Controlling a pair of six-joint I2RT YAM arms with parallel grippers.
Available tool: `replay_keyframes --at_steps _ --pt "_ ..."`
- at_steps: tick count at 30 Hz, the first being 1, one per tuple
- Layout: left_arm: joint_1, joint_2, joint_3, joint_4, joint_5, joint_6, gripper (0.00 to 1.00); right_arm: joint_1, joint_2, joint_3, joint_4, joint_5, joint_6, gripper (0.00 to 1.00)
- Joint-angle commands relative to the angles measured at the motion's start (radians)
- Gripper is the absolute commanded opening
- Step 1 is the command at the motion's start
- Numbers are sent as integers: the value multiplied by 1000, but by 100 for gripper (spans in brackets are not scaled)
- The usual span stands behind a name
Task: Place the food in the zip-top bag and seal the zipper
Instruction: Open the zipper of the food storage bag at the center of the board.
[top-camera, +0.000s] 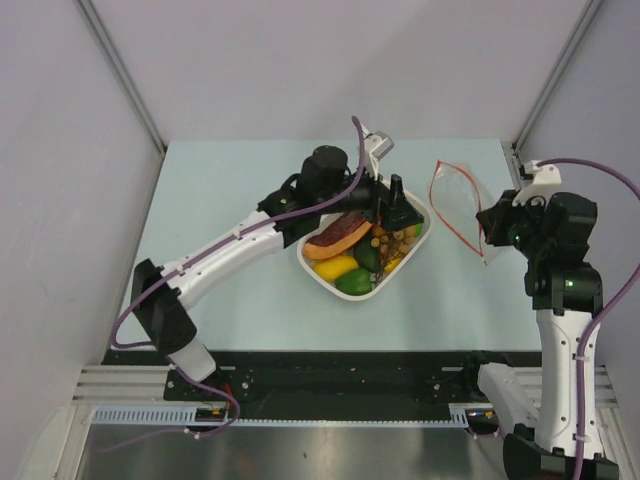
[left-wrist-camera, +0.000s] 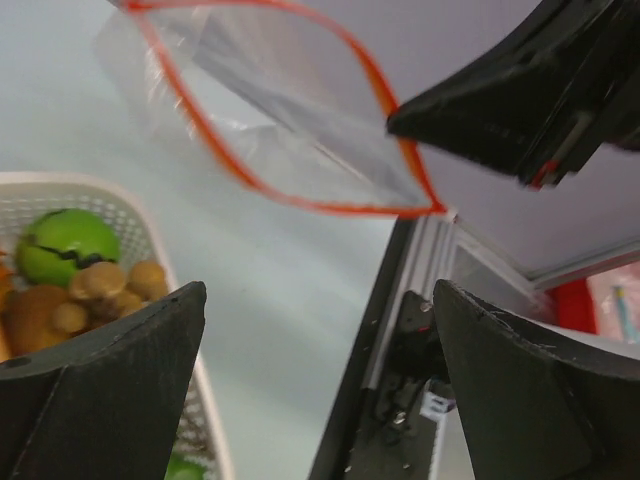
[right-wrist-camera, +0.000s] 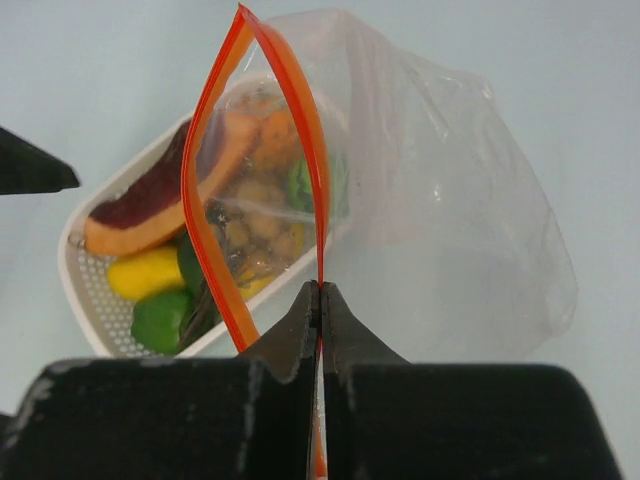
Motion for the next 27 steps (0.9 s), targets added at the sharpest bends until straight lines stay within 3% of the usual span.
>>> replay_keyframes --at_steps 1,7,12,17,22,25,27 --pt "-27 72 9 139 -1 -221 100 73 -15 -83 -21 65 99 0" --pt "-59 196 -9 147 -55 -304 99 165 -50 -160 60 58 182 0" --pt "-56 198 -18 64 -90 -273 87 194 -88 -176 56 121 199 0" --pt "-33 118 -98 64 -148 -282 89 199 -137 -189 40 194 236 0" --pt "-33 122 -94 15 -150 -290 93 202 -160 -200 49 150 256 0" --pt "-33 155 -57 -2 -127 -301 86 202 -160 -205 54 119 260 0" --pt "-35 168 -54 16 -102 -299 61 200 -160 -205 54 113 250 0"
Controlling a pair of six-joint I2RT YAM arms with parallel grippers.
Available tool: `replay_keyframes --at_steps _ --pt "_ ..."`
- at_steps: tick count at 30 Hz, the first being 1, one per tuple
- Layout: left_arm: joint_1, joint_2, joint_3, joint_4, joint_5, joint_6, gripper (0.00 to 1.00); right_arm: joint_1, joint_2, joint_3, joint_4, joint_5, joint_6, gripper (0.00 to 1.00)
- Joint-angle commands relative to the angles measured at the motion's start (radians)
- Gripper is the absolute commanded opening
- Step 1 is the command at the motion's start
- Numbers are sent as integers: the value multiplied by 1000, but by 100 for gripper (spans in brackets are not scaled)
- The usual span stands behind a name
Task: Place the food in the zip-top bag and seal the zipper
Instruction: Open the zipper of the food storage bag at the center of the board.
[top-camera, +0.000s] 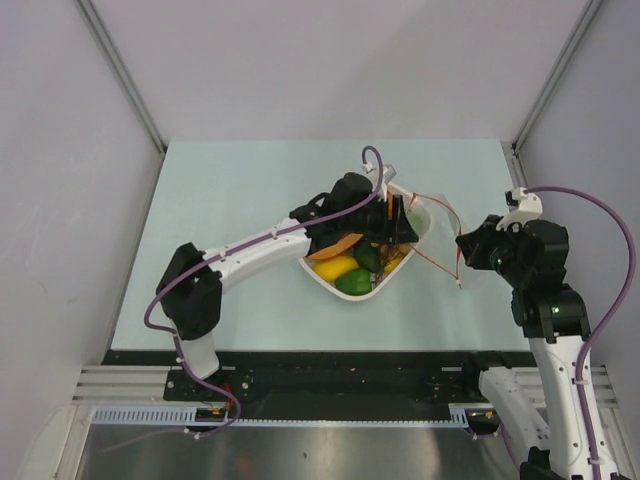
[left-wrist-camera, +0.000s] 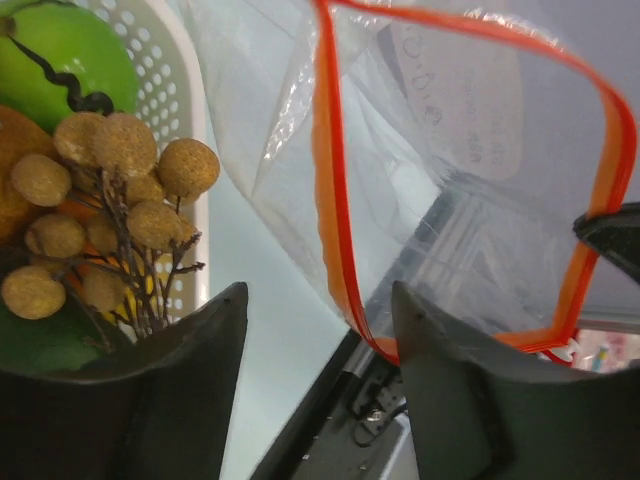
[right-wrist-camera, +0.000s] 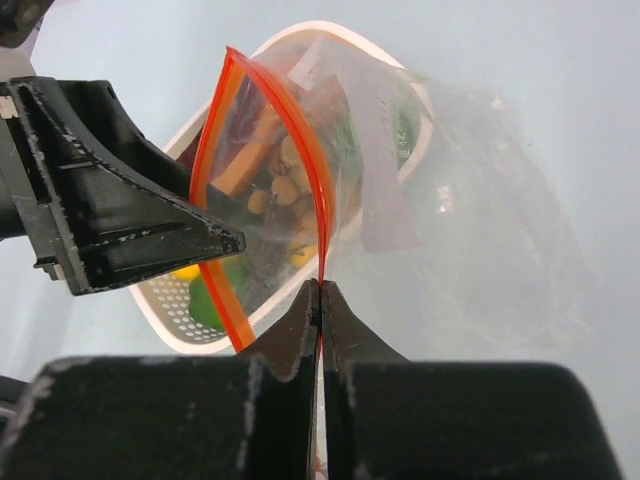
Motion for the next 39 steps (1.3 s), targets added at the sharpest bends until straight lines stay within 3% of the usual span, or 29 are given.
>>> replay_keyframes --at_steps 1,2,4,5,6,8,13,16,19,22,23,24,25,26,27,30,31,36,39 --pt "2 9 51 0 56 -2 49 6 0 -5 42 -42 -14 0" --pt "0 7 62 3 61 8 30 7 7 -3 41 -50 -20 10" --pt "-1 2 83 -12 64 46 17 9 16 -3 22 -37 -52 27" --pt "-3 1 95 -23 59 63 9 7 21 -3 19 -27 -60 45" --pt "-4 -1 102 -30 56 77 7 7 39 -3 16 -22 -72 52" --pt "-8 -4 112 -49 53 103 5 9 58 -3 8 -13 -112 60" --pt "-17 10 135 -101 30 124 1 30 136 23 -10 6 -171 64" --pt "-18 12 137 -95 24 114 1 59 141 29 -31 4 -183 64" --pt "-18 16 140 -86 30 101 0 84 144 28 -47 15 -191 55" --pt "-14 12 135 -83 32 104 0 85 151 31 -48 50 -212 31" --pt "-6 9 135 -80 36 106 1 85 151 31 -50 56 -217 5" --pt "-1 7 135 -78 44 120 5 85 153 34 -56 55 -220 0" --pt "5 -1 141 -80 48 133 25 85 156 32 -56 53 -212 0" --pt "18 -8 146 -86 56 152 37 85 158 35 -47 58 -208 0" --pt "26 -19 148 -101 47 194 64 85 158 37 -38 73 -188 0" --pt "71 -68 138 -135 -14 292 95 85 154 37 -2 90 -168 0" --pt "84 -80 138 -135 -22 320 100 87 156 37 5 90 -152 0" --pt "199 -97 158 -184 -16 567 100 85 173 41 21 99 -129 0" --pt "245 -41 192 -201 87 768 100 85 182 41 24 99 -123 0"
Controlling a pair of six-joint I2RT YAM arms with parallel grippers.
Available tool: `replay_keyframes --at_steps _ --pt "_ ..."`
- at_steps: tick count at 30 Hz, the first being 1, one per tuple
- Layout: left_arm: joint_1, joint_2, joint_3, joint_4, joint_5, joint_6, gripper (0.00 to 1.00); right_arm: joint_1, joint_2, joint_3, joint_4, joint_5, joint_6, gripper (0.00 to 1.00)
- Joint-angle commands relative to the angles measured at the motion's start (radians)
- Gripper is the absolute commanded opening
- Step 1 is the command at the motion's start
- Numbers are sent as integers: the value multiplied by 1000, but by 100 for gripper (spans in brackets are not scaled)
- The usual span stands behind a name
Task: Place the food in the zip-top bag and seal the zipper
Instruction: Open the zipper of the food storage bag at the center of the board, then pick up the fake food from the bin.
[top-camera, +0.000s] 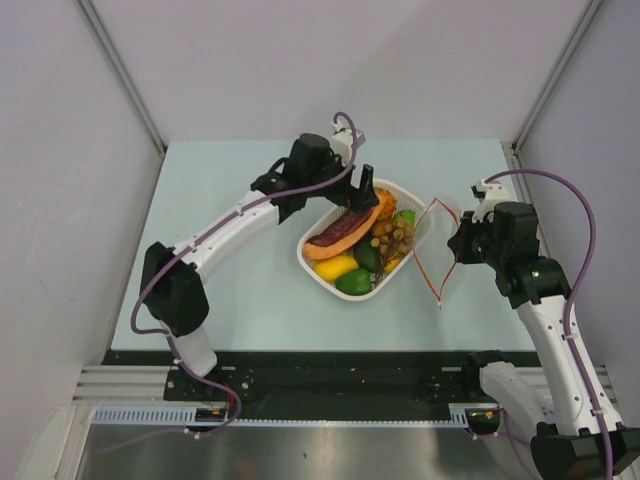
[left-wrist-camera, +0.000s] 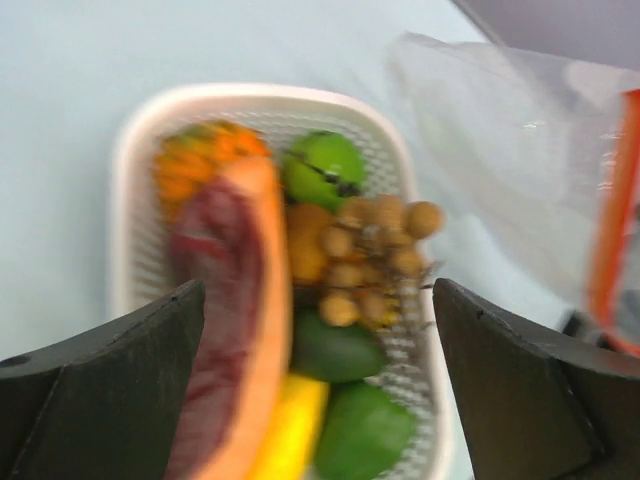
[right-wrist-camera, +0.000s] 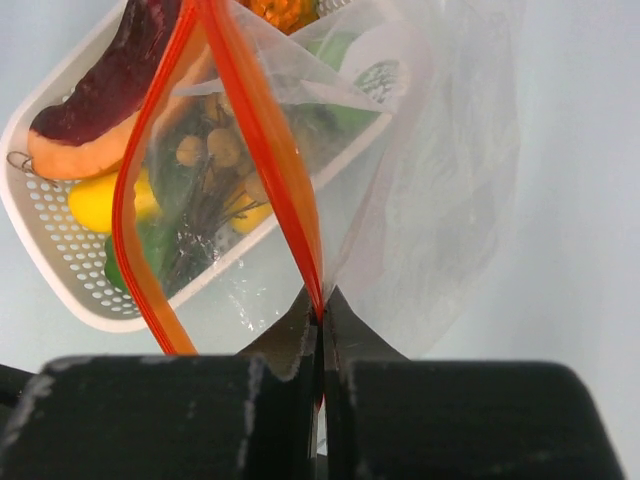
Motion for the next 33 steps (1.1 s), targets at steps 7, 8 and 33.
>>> replay_keyframes --at_steps 7,8,33 --pt "80 290 398 -235 209 563 96 -1 12 40 59 21 21 0" --pt "81 313 450 -246 229 583 95 -3 12 40 59 21 21 0" --pt "81 493 504 -290 325 696 78 -20 1 40 48 12 21 0"
